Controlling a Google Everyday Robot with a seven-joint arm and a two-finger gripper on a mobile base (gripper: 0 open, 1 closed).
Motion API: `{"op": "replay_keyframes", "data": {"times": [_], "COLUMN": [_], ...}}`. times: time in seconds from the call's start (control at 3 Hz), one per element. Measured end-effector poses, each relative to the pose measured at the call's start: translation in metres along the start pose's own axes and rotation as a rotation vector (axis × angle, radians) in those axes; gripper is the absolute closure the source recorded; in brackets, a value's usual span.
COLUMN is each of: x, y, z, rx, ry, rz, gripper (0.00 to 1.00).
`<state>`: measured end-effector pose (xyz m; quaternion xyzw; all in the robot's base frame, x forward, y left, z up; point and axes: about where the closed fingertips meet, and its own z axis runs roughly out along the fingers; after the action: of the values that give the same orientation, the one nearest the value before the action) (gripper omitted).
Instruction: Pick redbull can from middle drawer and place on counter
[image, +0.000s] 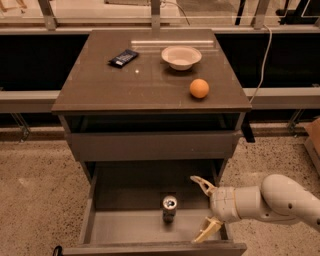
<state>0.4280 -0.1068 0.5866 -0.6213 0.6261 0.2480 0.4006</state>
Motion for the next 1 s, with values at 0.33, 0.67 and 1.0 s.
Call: {"op": "replay_keyframes", "data": {"times": [0.33, 0.67, 1.0], "x": [0.022, 0.039, 0.051], "y": [0.0, 0.001, -0.004], "z": [0.037, 0.07, 0.103], "rx": [-0.017, -0.033, -0.033], "ry": [-0.063, -0.143, -0.205], "rz": [0.094, 0.212, 0.294], "gripper": [0.0, 0.0, 0.0]}}
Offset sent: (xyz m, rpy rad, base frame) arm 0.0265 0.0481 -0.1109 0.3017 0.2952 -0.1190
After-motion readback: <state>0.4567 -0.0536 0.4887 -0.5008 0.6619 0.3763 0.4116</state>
